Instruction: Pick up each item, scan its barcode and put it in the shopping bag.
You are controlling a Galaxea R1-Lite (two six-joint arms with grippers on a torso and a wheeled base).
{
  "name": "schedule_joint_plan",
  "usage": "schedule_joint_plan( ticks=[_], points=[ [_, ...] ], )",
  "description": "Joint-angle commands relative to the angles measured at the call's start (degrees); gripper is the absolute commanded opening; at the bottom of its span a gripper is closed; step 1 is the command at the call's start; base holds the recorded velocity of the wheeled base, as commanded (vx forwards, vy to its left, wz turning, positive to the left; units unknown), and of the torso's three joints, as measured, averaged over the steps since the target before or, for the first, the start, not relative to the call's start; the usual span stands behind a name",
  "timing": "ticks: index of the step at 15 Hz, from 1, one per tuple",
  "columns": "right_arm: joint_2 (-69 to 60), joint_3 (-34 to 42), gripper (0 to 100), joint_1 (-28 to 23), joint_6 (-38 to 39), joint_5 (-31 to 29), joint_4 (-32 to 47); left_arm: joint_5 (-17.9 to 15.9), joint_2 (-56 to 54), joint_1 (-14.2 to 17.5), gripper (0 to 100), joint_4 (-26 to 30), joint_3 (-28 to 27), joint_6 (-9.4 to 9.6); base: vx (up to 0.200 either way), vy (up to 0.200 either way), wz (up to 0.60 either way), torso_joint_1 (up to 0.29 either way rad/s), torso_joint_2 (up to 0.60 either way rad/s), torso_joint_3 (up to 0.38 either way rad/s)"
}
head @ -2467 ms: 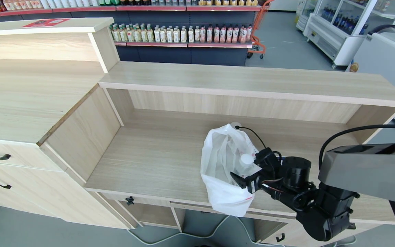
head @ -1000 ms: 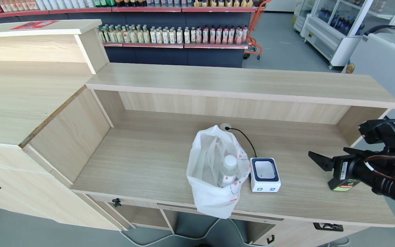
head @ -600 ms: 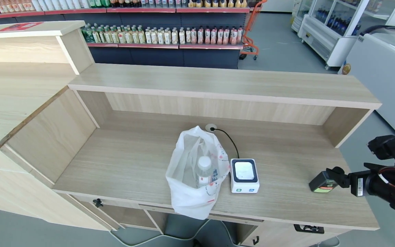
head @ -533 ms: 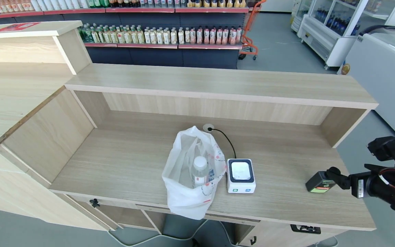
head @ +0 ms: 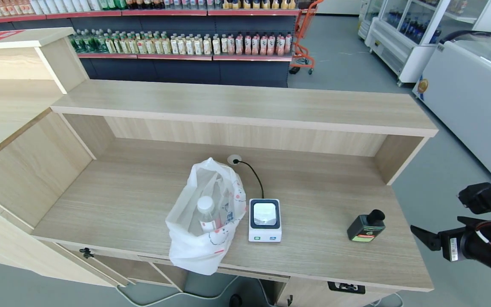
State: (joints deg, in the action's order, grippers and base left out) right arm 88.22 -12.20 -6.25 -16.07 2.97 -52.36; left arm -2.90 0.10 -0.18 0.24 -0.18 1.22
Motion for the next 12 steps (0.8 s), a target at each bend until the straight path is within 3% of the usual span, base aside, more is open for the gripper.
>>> schedule_joint_plan(
  ticks=[1, 9, 12],
  points=[
    [-0.2, 3.1, 100, 0.2, -2.1, 0.0, 0.0, 0.0, 0.0, 0.0, 0, 0.0, 0.0, 0.01, 0.0, 0.0, 0.0, 0.0, 0.0, 0.0],
    [1.0, 8.6, 100, 0.2, -10.9, -0.4, 0.1, 0.0, 0.0, 0.0, 0, 0.0, 0.0, 0.01, 0.0, 0.0, 0.0, 0.0, 0.0, 0.0],
    [1.2, 9.5, 100, 0.2, -10.9, -0.3, 0.1, 0.0, 0.1, 0.0, 0, 0.0, 0.0, 0.01, 0.0, -0.133, 0.0, 0.002, 0.0, 0.002]
  ],
)
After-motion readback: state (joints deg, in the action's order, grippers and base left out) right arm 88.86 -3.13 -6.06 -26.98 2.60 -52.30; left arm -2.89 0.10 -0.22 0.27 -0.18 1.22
